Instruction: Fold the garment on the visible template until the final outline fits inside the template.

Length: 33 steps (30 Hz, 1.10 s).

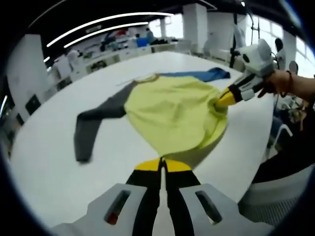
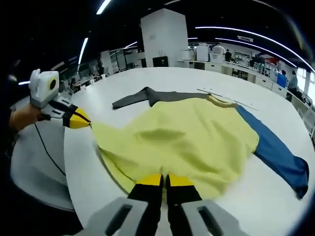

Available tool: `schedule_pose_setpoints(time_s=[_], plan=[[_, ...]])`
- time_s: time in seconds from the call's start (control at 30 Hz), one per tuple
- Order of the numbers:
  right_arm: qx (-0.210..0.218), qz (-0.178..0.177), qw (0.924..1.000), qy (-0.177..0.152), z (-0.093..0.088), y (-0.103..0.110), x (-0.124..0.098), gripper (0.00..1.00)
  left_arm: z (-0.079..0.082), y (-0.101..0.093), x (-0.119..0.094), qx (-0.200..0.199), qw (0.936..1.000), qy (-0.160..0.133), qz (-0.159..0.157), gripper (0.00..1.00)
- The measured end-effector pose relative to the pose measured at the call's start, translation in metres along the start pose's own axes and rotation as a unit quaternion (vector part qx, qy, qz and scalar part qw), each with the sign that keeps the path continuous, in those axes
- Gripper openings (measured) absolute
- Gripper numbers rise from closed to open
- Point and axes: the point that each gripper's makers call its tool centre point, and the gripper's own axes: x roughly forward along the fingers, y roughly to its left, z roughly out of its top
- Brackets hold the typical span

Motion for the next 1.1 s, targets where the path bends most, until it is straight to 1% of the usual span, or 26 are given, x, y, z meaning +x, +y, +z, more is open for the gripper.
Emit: schedule_pose_setpoints(time_s=[0.23, 0.43, 0.5, 0.53, 0.63, 0.73, 0.9, 1.0, 1.1], plan=[[0.001, -0.006, 0.9997, 0.025, -0.010, -0.008, 0.012, 0.00, -0.002, 0.003, 0.003, -0.007, 1.0000, 0.002, -0.002, 0.00], [0.012, -0.009, 0.9997, 0.021, -0.009, -0.008, 0.011, 0.00, -0.002, 0.006, 0.005, -0.011, 0.9999, 0.002, -0.001, 0.00], [0.026, -0.017, 0.9994, 0.012, -0.005, -0.009, 0.005, 0.05, -0.002, 0.006, 0.005, -0.013, 0.9999, 0.001, 0.000, 0.00], [0.034, -0.020, 0.9992, 0.006, -0.003, -0.009, 0.002, 0.09, -0.002, 0.006, 0.005, -0.014, 0.9999, 0.001, 0.000, 0.00], [0.047, -0.031, 0.9984, 0.004, -0.004, -0.010, -0.008, 0.21, -0.001, 0.007, 0.006, -0.016, 0.9999, 0.001, 0.000, 0.00], [0.046, -0.044, 0.9979, 0.010, -0.010, -0.012, -0.019, 0.24, -0.002, 0.007, 0.006, -0.019, 0.9998, 0.002, 0.001, 0.00], [0.073, -0.074, 0.9945, 0.010, -0.020, -0.018, -0.039, 0.25, -0.003, 0.008, 0.006, -0.028, 0.9996, 0.003, 0.002, 0.00], [0.084, -0.082, 0.9929, 0.014, -0.028, -0.018, -0.046, 0.26, -0.004, 0.007, 0.006, -0.030, 0.9995, 0.004, 0.001, 0.00], [0.085, -0.092, 0.9919, 0.022, -0.036, -0.015, -0.054, 0.28, -0.003, 0.007, 0.005, -0.029, 0.9996, 0.003, 0.000, 0.00]])
